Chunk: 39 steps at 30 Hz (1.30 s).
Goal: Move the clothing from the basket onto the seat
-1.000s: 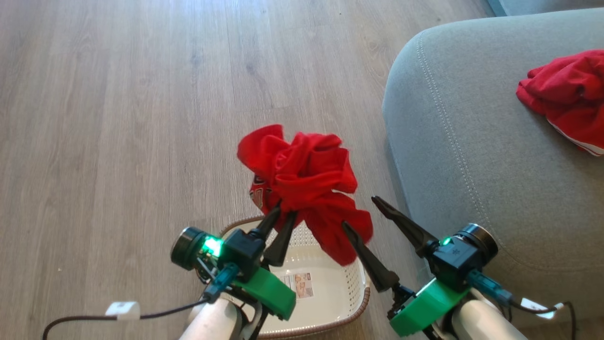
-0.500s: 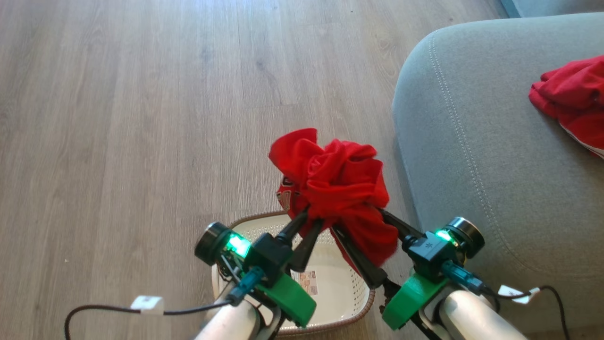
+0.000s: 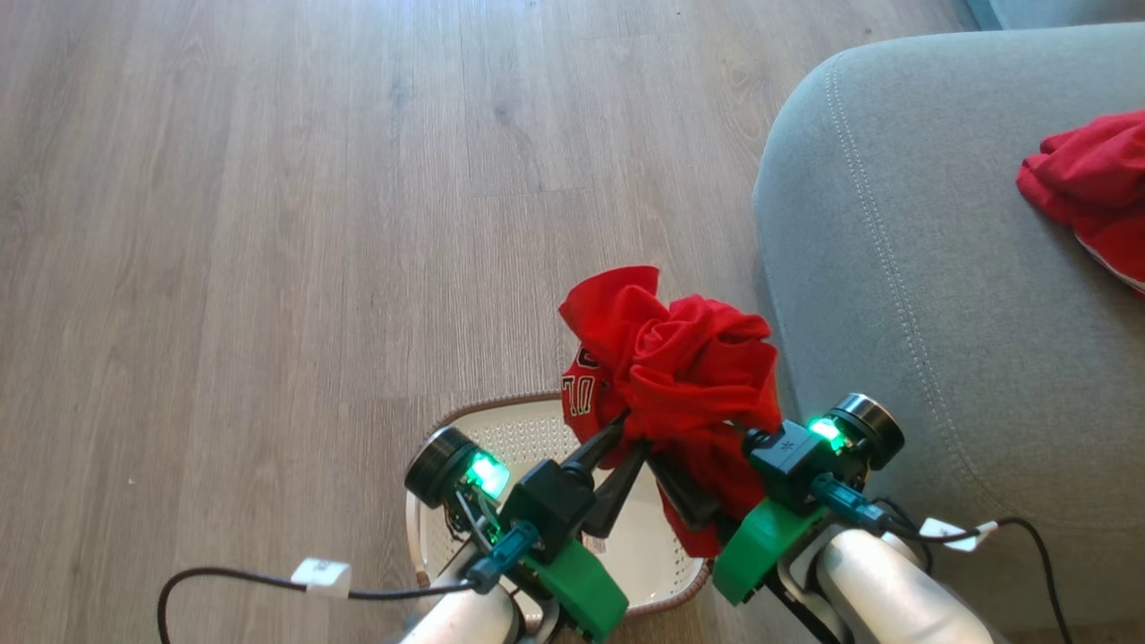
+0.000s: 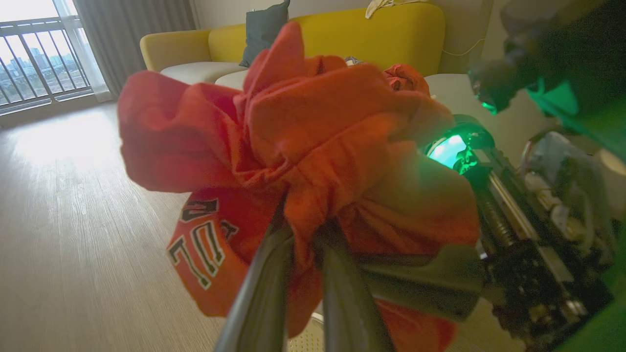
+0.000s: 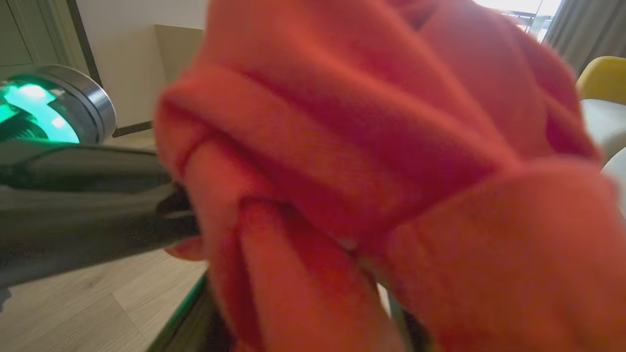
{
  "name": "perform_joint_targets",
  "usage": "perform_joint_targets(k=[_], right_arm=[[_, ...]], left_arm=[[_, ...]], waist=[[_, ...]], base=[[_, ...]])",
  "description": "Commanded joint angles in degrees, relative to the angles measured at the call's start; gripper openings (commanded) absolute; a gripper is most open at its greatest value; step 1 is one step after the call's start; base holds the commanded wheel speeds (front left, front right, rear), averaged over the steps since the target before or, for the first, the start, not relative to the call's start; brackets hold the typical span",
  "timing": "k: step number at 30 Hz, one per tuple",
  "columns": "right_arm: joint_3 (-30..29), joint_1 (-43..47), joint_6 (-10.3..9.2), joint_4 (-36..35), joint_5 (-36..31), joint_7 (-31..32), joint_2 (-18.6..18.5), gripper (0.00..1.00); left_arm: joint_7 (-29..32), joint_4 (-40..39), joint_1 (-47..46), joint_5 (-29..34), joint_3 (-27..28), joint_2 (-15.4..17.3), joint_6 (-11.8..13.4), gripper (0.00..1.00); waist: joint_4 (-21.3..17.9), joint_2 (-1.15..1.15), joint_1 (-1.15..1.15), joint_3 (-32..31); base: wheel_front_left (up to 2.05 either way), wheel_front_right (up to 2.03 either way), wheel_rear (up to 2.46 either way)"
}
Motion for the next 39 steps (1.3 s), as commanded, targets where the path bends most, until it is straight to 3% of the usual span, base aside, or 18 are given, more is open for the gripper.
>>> perform_joint_targets(k=[1, 5, 6, 7, 8, 19, 20, 21, 22, 23, 39], right_arm=[[0.9, -2.4, -0.01, -1.5, -0.3, -0.4, 0.8, 1.0], [0.8, -2.5, -0.01, -1.1, -0.3, -0.4, 1.4, 1.0], [0.6, -2.5, -0.01, -1.1, -0.1, -0.4, 1.6, 0.59], [0.5, -2.4, -0.01, -1.0, 0.0, -0.4, 1.7, 0.25], [0.3, -2.4, -0.01, -1.0, 0.0, -0.4, 1.8, 0.0], [-1.2, -2.1, -0.01, -2.2, -0.5, -0.4, 2.5, 0.0], [-1.7, -1.9, -0.01, -2.5, -0.7, -0.4, 2.6, 0.0], [-1.9, -1.8, -0.01, -2.7, -0.9, -0.4, 2.6, 0.0], [-2.2, -1.7, -0.01, -2.9, -1.1, -0.4, 2.7, 0.0], [-2.6, -1.6, -0.01, -3.0, -1.2, -0.4, 2.8, 0.0], [-12.2, 2.1, -0.01, -6.5, -3.9, -0.4, 2.8, 0.0]], left_arm=[[-0.5, -1.5, -2.9, -0.8, 1.1, 0.0, -0.1, 0.0], [-0.5, -1.2, -3.0, -1.1, 0.5, 0.0, 0.1, 0.0], [-0.5, -1.1, -3.0, -1.1, 0.4, 0.0, 0.1, 0.0], [-0.5, -1.0, -3.0, -1.2, 0.4, 0.0, 0.1, 0.0], [-0.5, -1.0, -3.1, -1.2, 0.3, 0.0, 0.2, 0.0], [-0.5, -0.7, -3.2, -1.4, 0.3, 0.0, 0.5, 0.0], [-0.5, -0.6, -3.1, -1.4, 0.3, 0.0, 0.6, 0.16], [-0.5, -0.5, -3.2, -1.1, 0.4, 0.0, 0.8, 0.42], [-0.5, -0.3, -3.1, -0.9, 0.6, 0.0, 1.0, 0.94], [-0.5, -0.2, -3.1, -0.7, 0.8, 0.0, 1.3, 1.0], [-0.5, 1.2, -0.9, 0.4, 3.1, 0.0, 1.9, 1.0]], waist=[[0.1, 0.0, 0.0, 0.0], [0.3, 0.0, 0.0, 0.1], [0.4, 0.0, 0.0, 0.1], [0.4, 0.0, 0.0, 0.1], [0.4, 0.0, 0.0, 0.1], [0.3, 0.0, 0.0, 0.3], [0.3, 0.0, 0.0, 0.3], [0.2, 0.0, 0.0, 0.2], [0.2, 0.0, 0.0, 0.2], [0.1, 0.0, 0.0, 0.1], [-0.4, 0.0, 0.0, -1.7]], base=[[0.0, 0.0, 0.0], [0.0, 0.0, 0.0], [0.0, 0.0, 0.0], [0.0, 0.0, 0.0], [0.0, 0.0, 0.0], [0.0, 0.0, 0.0], [0.0, 0.0, 0.0], [0.0, 0.0, 0.0], [0.0, 0.0, 0.0], [0.0, 0.0, 0.0], [0.0, 0.0, 0.0]])
